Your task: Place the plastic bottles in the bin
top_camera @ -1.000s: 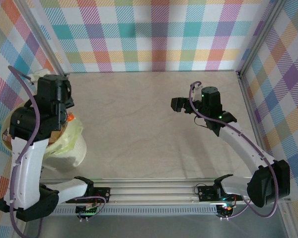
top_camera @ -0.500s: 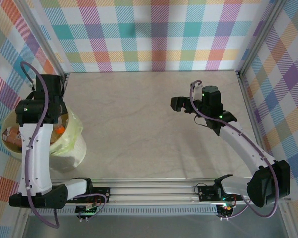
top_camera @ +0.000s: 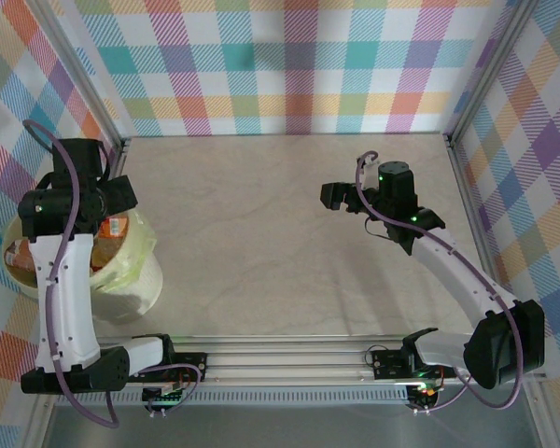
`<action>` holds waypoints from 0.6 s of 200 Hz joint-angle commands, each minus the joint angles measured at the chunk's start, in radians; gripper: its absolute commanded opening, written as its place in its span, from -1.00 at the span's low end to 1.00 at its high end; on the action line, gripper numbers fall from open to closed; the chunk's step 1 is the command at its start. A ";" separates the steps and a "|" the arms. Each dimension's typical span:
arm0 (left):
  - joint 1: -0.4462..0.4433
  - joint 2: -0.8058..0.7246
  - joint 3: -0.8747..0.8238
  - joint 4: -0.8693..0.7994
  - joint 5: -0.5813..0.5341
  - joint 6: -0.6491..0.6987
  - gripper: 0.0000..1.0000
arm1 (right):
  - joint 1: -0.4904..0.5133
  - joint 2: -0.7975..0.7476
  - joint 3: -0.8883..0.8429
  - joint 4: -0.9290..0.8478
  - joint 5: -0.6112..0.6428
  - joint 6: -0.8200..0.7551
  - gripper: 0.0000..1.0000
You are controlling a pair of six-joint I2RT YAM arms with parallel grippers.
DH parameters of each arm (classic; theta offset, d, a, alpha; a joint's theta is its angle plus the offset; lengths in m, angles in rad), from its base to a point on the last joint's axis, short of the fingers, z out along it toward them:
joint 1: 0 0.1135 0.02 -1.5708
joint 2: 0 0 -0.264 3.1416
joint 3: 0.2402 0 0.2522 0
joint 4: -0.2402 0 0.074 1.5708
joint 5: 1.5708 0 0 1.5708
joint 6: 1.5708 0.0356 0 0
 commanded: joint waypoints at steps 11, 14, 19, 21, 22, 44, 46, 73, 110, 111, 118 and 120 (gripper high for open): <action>0.017 -0.040 0.001 0.078 0.289 -0.057 0.75 | -0.003 -0.013 0.015 -0.011 0.020 -0.008 0.99; 0.017 -0.045 -0.003 0.089 0.304 -0.061 0.76 | -0.005 -0.015 0.014 -0.011 0.024 -0.008 0.99; 0.017 -0.055 -0.007 0.106 0.332 -0.069 0.76 | -0.004 -0.018 0.012 -0.011 0.030 -0.009 0.99; 0.017 -0.058 -0.008 0.114 0.341 -0.071 0.77 | -0.003 -0.020 0.012 -0.010 0.031 -0.010 0.99; 0.018 -0.060 -0.009 0.119 0.347 -0.071 0.77 | -0.003 -0.021 0.012 -0.010 0.033 -0.011 0.99; 0.016 -0.091 -0.033 0.214 0.510 -0.111 0.82 | -0.005 -0.041 -0.002 -0.003 0.061 -0.011 0.99; 0.016 -0.094 -0.037 0.222 0.529 -0.115 0.83 | -0.005 -0.044 -0.004 -0.002 0.066 -0.010 0.99; -0.003 -0.118 -0.103 0.381 0.718 -0.176 0.88 | -0.006 -0.082 -0.043 0.015 0.114 -0.001 0.99; -0.013 -0.100 -0.140 0.379 0.552 -0.184 0.98 | -0.012 -0.097 -0.054 0.006 0.137 -0.012 0.99; -0.013 -0.099 -0.140 0.375 0.545 -0.184 0.98 | -0.012 -0.097 -0.054 0.006 0.137 -0.012 0.99; -0.012 -0.087 -0.140 0.352 0.493 -0.189 0.98 | -0.011 -0.097 -0.054 0.005 0.140 -0.012 0.99; -0.013 -0.084 -0.142 0.345 0.480 -0.190 0.99 | -0.012 -0.097 -0.054 0.004 0.139 -0.012 0.99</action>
